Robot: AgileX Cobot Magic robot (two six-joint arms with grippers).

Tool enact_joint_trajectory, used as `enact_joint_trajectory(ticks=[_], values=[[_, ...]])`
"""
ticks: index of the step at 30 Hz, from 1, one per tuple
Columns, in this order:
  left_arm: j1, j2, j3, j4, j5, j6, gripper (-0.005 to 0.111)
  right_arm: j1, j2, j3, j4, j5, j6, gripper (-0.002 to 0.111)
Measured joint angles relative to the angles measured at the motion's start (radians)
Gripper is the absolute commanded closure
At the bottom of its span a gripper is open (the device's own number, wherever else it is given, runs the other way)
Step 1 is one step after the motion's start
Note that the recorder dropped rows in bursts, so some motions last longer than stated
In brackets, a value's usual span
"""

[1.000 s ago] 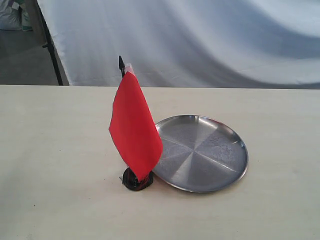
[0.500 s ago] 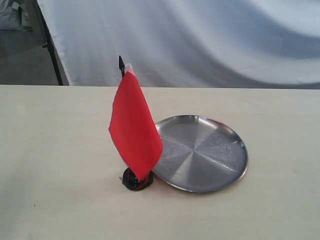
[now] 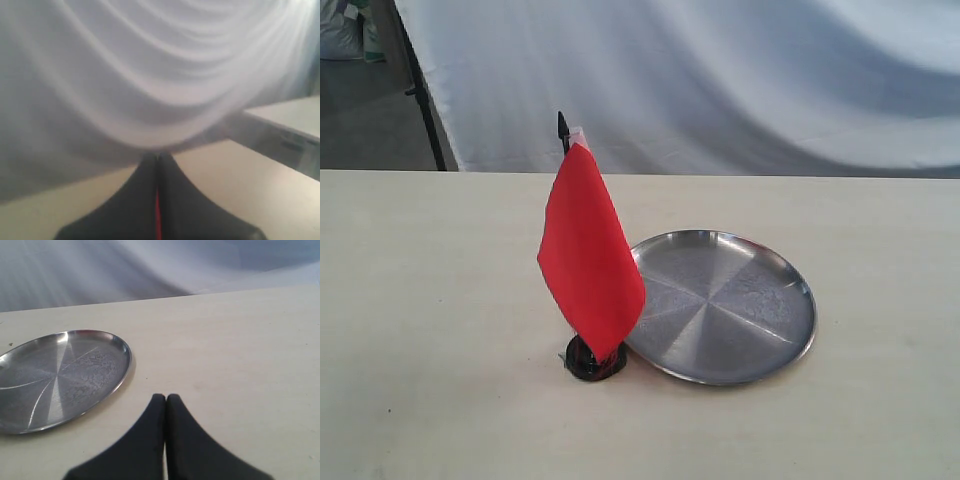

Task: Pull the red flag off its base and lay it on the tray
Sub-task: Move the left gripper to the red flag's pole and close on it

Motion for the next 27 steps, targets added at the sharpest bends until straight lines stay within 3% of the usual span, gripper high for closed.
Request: enact_joint_trajectory(ticks=[6,10,19,21,25,27], values=[[-0.025,0.270,-0.048,0.115,-0.153,-0.140,0.107,0.000,0.000,0.000,0.000,0.000,0.000,0.109],[-0.128,0.404,-0.048,0.129,-0.112,-0.145,0.107,0.000,0.000,0.000,0.000,0.000,0.000,0.109],[-0.538,0.666,-0.048,0.129,0.352,-0.075,0.107,0.000,0.000,0.000,0.000,0.000,0.000,0.109],[-0.604,0.723,-0.048,0.129,0.443,-0.064,0.106,0.000,0.000,0.000,0.000,0.000,0.000,0.109],[-0.679,0.842,-0.050,0.129,0.610,-0.057,0.097,0.000,0.000,0.000,0.000,0.000,0.000,0.109],[-0.684,0.884,-0.055,0.129,0.643,-0.055,0.086,0.000,0.000,0.000,0.000,0.000,0.000,0.109]])
